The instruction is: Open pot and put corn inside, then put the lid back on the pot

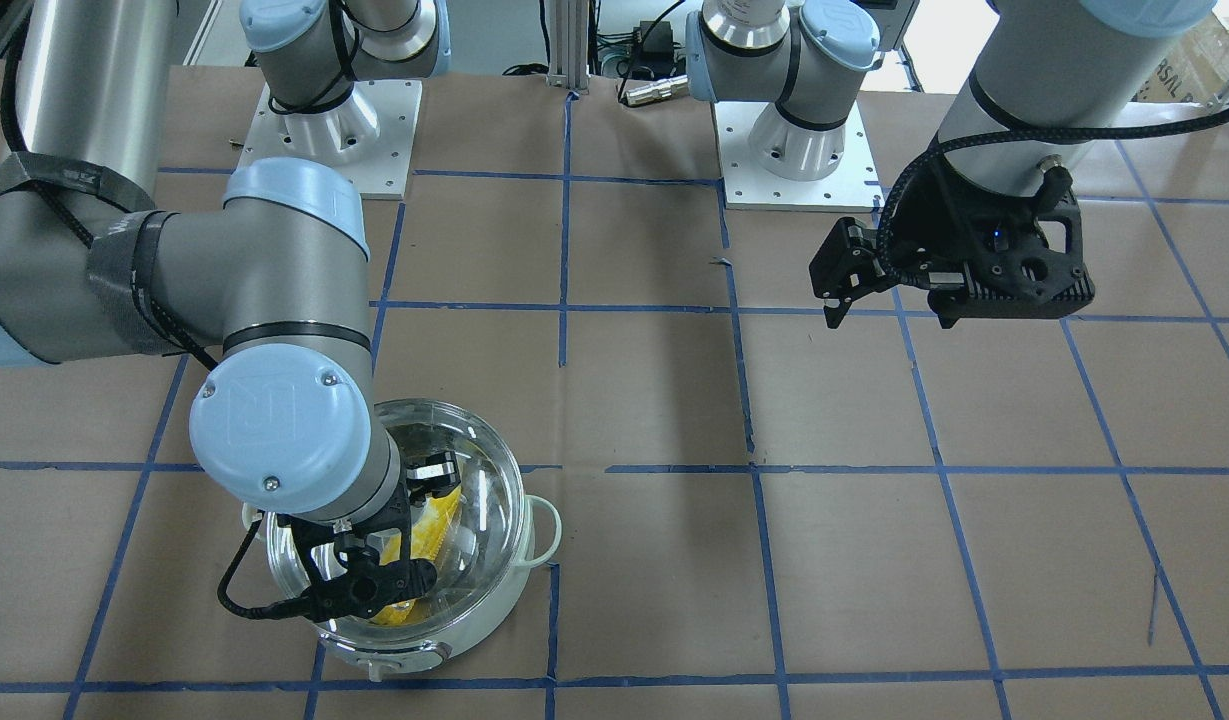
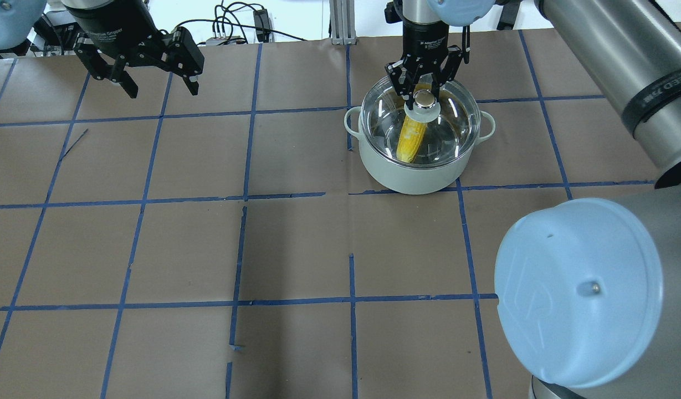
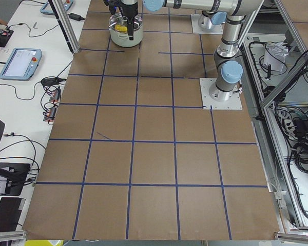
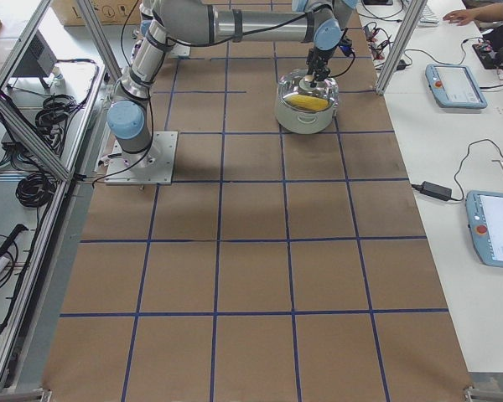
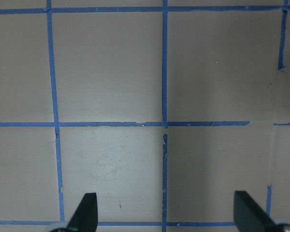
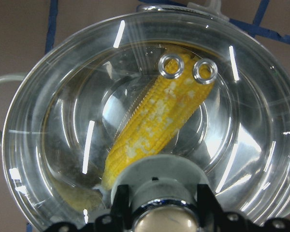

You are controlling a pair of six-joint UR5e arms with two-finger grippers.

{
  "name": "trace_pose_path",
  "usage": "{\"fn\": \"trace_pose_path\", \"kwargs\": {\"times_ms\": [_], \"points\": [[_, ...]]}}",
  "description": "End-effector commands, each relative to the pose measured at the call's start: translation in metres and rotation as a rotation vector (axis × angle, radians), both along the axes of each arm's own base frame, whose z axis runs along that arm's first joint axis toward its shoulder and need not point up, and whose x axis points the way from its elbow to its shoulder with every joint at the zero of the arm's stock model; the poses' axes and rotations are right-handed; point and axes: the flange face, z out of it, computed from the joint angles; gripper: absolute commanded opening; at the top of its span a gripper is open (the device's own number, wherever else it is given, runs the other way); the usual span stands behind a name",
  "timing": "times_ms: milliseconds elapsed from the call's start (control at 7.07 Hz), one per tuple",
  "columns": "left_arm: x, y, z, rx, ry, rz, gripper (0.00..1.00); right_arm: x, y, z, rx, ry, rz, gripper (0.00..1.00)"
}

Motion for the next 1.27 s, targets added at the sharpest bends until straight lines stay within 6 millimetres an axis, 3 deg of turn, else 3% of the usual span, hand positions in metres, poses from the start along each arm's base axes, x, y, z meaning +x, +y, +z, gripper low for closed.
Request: {"fn": "trace_pose_path", "kwargs": {"times_ms": [0,141,283,566,848,990,1131], "points": [[0.0,-0.001,0.001,-0.003,0.001,0.0,1.0,0.0,0.001,-0.004,0.008,0.003,0.0,0.27],[0.0,-0.001,0.001,-0.003,0.001,0.002,1.0,-0.002,-0.001,-0.005,-0.003,-0.004,-0.001,0.73],[0.0,-0.001,0.001,-0.003,0.001,0.0,1.0,-0.003,-0.002,-0.004,-0.005,-0.002,-0.003,0.99],[0.0,-0.001,0.002,-0.005,0.001,0.002,1.0,0.0,-0.002,0.005,-0.026,0.002,-0.024,0.99],[0.0,-0.001,0.002,-0.006,0.001,0.002,1.0,-0.012,0.005,0.024,-0.045,0.003,-0.046,0.98],[0.0,-0.001,0.002,-0.006,0.001,0.002,1.0,-0.028,0.013,0.05,-0.078,-0.003,-0.068,0.95],[0.0,-0.001,0.002,-0.006,0.001,0.002,1.0,-0.043,0.031,0.092,-0.124,-0.012,-0.081,0.94]]}}
